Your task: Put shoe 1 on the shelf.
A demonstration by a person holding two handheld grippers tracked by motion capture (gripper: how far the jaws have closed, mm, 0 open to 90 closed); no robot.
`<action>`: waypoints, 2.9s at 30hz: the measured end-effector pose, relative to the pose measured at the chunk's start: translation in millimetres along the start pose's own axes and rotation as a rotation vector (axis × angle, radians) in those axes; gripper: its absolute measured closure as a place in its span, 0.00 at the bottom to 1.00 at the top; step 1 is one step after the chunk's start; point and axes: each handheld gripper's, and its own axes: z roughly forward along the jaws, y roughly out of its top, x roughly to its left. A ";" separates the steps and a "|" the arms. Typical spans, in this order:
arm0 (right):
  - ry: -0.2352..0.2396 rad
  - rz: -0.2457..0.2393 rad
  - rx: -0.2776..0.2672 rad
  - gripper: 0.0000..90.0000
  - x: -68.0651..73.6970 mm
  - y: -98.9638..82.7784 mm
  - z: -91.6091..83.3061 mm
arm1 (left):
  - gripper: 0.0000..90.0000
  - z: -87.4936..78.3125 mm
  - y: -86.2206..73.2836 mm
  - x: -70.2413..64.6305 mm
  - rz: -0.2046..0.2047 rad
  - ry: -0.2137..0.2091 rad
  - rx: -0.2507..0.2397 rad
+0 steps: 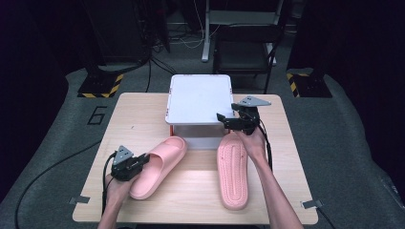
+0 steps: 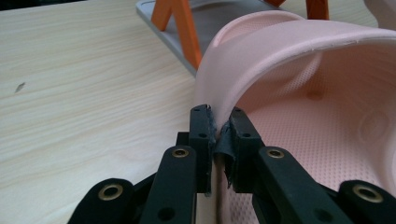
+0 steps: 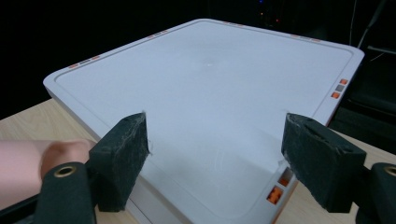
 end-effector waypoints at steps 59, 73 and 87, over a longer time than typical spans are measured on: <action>-0.048 -0.021 0.019 0.25 5.4 -5.7 12.4 | 0.25 70.5 25.1 -28.3 -0.053 -0.144 -0.084; -0.054 -0.025 0.024 0.26 6.6 -4.3 12.9 | 0.17 52.5 -9.9 -38.4 0.162 -0.217 0.039; -0.050 -0.025 0.028 0.26 6.0 -4.3 12.2 | 0.20 94.7 10.7 -49.3 0.086 -0.081 0.053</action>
